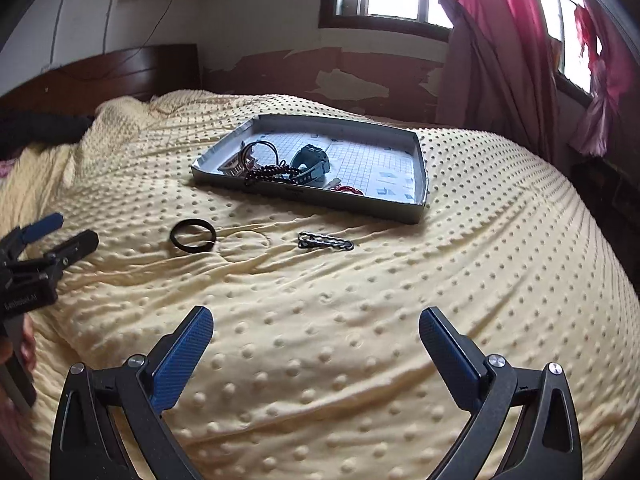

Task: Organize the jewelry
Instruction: 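Move both open tools toward the black rubber ring and chain keyring, then grasp the black rubber ring with the left tool while the right tool grasps the chain keyring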

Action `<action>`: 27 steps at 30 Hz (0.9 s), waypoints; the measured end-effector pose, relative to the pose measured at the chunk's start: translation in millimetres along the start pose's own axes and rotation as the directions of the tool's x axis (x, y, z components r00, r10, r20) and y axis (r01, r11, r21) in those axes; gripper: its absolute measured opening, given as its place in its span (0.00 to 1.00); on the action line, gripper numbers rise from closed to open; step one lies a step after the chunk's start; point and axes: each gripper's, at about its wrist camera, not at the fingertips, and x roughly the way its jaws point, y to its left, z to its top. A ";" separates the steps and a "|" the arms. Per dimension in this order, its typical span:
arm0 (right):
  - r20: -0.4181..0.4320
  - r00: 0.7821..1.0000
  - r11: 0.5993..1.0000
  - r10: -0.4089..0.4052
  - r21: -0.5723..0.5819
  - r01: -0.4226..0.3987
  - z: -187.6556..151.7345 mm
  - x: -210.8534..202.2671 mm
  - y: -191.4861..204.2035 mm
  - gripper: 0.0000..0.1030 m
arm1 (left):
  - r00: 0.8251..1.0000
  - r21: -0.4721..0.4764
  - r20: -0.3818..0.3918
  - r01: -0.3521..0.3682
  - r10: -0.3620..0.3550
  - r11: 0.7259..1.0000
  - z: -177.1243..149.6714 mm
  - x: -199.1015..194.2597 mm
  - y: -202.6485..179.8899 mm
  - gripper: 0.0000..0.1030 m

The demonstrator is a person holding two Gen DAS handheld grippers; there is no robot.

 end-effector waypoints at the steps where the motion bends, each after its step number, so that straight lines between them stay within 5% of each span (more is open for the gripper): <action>1: -0.010 1.000 1.000 0.003 -0.005 -0.003 2.7 7.0 -3.2 1.00 | 1.000 -0.001 -0.016 0.017 -0.017 1.000 1.7 7.0 -0.2 0.98; 7: -0.061 0.994 0.993 0.093 0.081 -0.088 18.4 49.8 -31.4 1.00 | 0.981 -0.031 -0.102 0.160 -0.162 0.987 7.0 49.6 -0.2 0.97; 11: -0.076 0.987 0.982 0.141 0.138 -0.129 25.6 74.8 -48.5 1.00 | 0.951 -0.092 -0.168 0.247 -0.259 0.965 8.1 74.5 0.9 0.74; 14: -0.087 0.981 0.972 0.175 0.177 -0.158 30.9 90.0 -54.0 0.98 | 0.940 -0.107 -0.174 0.277 -0.292 0.955 12.1 85.4 -0.1 0.70; 16: -0.090 0.976 0.965 0.200 0.190 -0.180 35.2 101.1 -55.1 0.91 | 0.937 -0.109 -0.176 0.287 -0.303 0.952 15.7 91.6 -2.4 0.67; 22: -0.108 0.967 0.959 0.229 0.192 -0.206 45.8 131.4 -47.5 0.81 | 0.914 -0.108 -0.233 0.315 -0.332 0.943 15.8 110.7 -7.1 0.33; 27: -0.132 0.965 0.966 0.227 0.154 -0.207 47.6 145.7 -36.5 0.59 | 0.901 -0.151 -0.243 0.330 -0.358 0.932 12.0 114.8 -0.6 0.18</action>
